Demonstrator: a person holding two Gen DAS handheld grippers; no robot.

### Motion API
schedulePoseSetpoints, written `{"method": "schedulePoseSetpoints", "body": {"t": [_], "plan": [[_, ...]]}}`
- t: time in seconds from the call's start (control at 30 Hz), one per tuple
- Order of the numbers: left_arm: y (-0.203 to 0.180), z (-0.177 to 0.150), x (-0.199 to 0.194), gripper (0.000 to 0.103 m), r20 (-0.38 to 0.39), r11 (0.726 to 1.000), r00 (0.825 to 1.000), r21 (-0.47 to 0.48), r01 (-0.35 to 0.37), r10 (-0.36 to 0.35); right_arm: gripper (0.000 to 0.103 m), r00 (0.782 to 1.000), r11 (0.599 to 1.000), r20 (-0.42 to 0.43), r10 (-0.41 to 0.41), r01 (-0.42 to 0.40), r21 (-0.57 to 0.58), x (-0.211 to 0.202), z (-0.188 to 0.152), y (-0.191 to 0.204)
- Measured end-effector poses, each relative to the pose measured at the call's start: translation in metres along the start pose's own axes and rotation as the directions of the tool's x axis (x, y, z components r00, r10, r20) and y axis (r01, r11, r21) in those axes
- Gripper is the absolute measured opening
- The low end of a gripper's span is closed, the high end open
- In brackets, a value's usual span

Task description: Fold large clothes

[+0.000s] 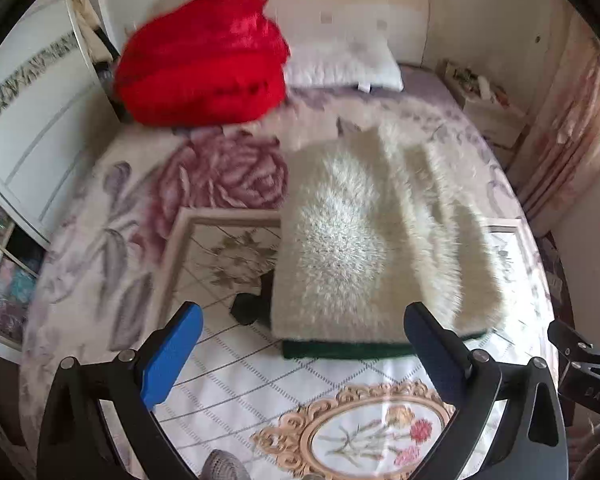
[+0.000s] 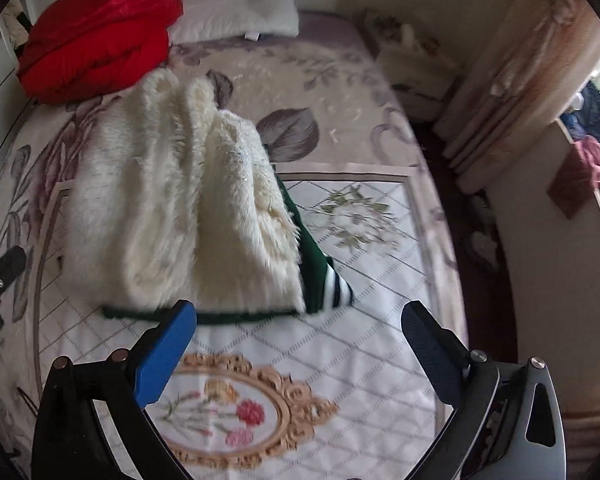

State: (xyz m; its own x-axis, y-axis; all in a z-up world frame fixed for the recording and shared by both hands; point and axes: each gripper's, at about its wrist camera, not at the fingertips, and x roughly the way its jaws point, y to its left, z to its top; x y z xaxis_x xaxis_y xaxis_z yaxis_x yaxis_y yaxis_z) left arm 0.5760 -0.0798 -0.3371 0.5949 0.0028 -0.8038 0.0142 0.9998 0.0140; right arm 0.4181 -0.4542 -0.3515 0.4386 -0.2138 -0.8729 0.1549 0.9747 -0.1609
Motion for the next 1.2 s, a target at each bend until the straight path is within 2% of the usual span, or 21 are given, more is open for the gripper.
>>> {"method": "schedulePoseSetpoints", "body": {"t": [0.27, 0.57, 0.77, 0.87, 0.97, 1.2], "plan": [[0.006, -0.025, -0.158, 0.103, 0.112, 0.999, 0.993, -0.024, 0.034, -0.031, 0.103, 0.986, 0.997, 0.149, -0.075, 0.074, 0.016, -0.164, -0.053, -0.019], [0.015, -0.071, -0.308, 0.103, 0.232, 0.998, 0.973, -0.054, 0.018, -0.005, 0.103, 0.953, 0.998, 0.3, -0.053, 0.04, 0.05, -0.353, -0.123, -0.036], [0.02, -0.098, -0.371, 0.103, 0.256, 0.999, 0.967, -0.043, 0.018, -0.006, 0.103, 0.935, 0.999, 0.354, -0.03, 0.015, 0.044, -0.44, -0.171, -0.045], [0.02, -0.108, -0.398, 0.103, 0.241, 0.999, 0.971, -0.042, 0.012, -0.002, 0.103, 0.933, 0.999, 0.36, -0.023, 0.011, 0.034, -0.476, -0.195, -0.047], [0.022, -0.116, -0.423, 0.103, 0.226, 0.998, 0.974, -0.058, 0.002, 0.011, 0.103, 0.935, 1.0, 0.356, -0.001, -0.01, 0.029, -0.504, -0.211, -0.05], [0.024, -0.127, -0.461, 0.103, 0.231, 0.999, 0.973, -0.047, -0.003, 0.014, 0.103, 0.922, 1.0, 0.386, -0.012, 0.005, 0.021, -0.567, -0.232, -0.054]]}}
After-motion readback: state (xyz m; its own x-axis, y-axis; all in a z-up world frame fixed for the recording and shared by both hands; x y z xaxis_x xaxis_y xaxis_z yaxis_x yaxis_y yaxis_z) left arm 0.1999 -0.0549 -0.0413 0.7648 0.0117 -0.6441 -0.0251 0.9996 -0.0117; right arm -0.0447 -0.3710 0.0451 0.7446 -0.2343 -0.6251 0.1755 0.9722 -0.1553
